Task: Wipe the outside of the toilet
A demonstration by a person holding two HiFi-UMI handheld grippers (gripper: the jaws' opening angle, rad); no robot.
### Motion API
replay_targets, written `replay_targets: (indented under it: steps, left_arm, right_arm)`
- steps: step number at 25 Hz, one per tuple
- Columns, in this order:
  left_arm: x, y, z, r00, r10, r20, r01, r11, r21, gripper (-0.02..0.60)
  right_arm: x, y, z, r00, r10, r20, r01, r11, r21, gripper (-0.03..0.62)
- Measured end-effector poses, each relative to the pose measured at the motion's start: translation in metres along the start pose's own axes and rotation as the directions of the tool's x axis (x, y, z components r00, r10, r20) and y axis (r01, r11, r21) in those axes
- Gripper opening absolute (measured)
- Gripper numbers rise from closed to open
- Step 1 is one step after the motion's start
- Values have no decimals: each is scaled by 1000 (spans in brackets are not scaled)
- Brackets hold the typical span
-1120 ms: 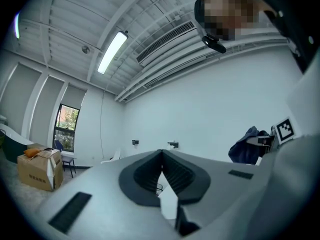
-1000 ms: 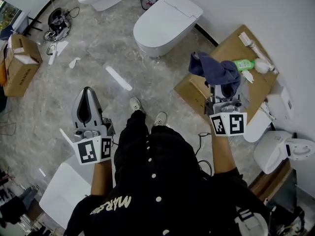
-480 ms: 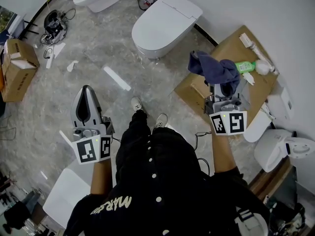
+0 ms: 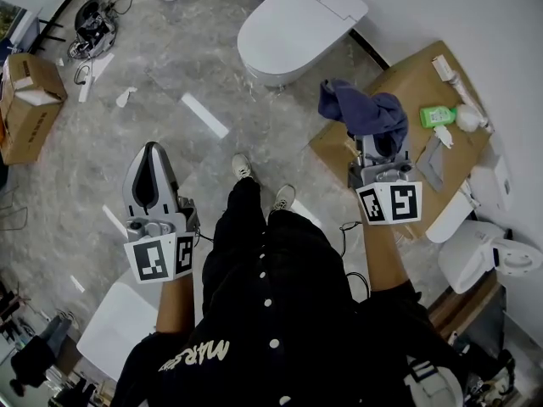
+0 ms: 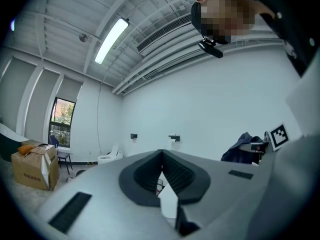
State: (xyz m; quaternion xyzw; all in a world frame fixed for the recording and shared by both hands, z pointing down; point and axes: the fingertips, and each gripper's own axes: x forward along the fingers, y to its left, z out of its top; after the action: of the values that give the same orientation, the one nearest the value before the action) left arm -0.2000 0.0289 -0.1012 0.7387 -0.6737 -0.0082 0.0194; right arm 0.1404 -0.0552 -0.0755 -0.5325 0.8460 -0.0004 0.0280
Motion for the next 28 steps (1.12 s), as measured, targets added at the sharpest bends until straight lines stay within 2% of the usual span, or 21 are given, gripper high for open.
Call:
replay_targets:
  steps: [14,28]
  left_arm:
    - [47,32,-47,998,-27,-64,26,999,-23,11]
    - [75,42,-128,995,-34,-91,32,999,-25,11]
  right_arm:
    - [59,23,-62,996,18,-87,-18,1000,-2,103]
    - [83,16,-152,993,20,-118,-20,1000,1,103]
